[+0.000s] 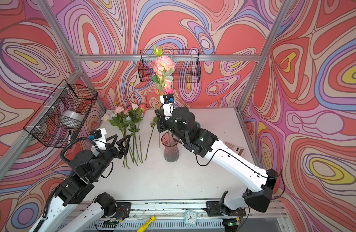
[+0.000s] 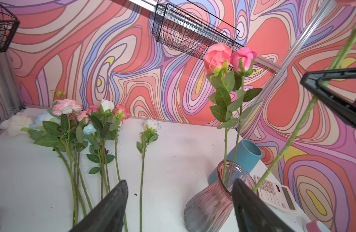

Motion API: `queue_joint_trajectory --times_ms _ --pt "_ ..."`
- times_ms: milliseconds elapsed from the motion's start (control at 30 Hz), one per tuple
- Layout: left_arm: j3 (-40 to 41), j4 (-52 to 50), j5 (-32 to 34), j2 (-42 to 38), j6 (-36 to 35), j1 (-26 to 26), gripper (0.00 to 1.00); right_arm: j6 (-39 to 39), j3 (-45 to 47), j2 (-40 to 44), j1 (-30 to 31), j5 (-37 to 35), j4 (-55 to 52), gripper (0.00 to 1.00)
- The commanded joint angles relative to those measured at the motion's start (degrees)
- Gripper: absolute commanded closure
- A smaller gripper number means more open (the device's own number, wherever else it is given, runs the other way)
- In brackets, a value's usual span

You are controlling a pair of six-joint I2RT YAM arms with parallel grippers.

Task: Arrange flowers in a vase
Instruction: Place the flower in the vase.

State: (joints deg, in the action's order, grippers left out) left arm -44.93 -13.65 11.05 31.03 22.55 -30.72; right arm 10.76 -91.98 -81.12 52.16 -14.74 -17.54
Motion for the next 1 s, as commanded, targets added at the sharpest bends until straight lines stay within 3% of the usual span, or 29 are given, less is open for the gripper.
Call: queue_joint_trajectory --times_ms 0,300,533,967 --pt "0.2 -1.1 3.1 0.3 0.1 -0.1 0.19 -4.5 -2.7 0.2 0.0 -6.0 -0.8 1.00" --pt "-0.1 -1.1 3.2 0.6 0.2 -0.1 0.18 -8.3 -5.2 -0.1 -0.2 -9.5 -1.4 1.00" --pt "0.0 -1.1 3.4 1.1 0.3 -0.1 0.18 -7.8 3.8 1.0 -0.3 -13.1 1.6 1.00" --pt "-0.6 -3.0 2.4 1.9 0.5 -0.1 0.18 -0.1 13.7 1.7 -0.4 -11.9 4.5 1.00"
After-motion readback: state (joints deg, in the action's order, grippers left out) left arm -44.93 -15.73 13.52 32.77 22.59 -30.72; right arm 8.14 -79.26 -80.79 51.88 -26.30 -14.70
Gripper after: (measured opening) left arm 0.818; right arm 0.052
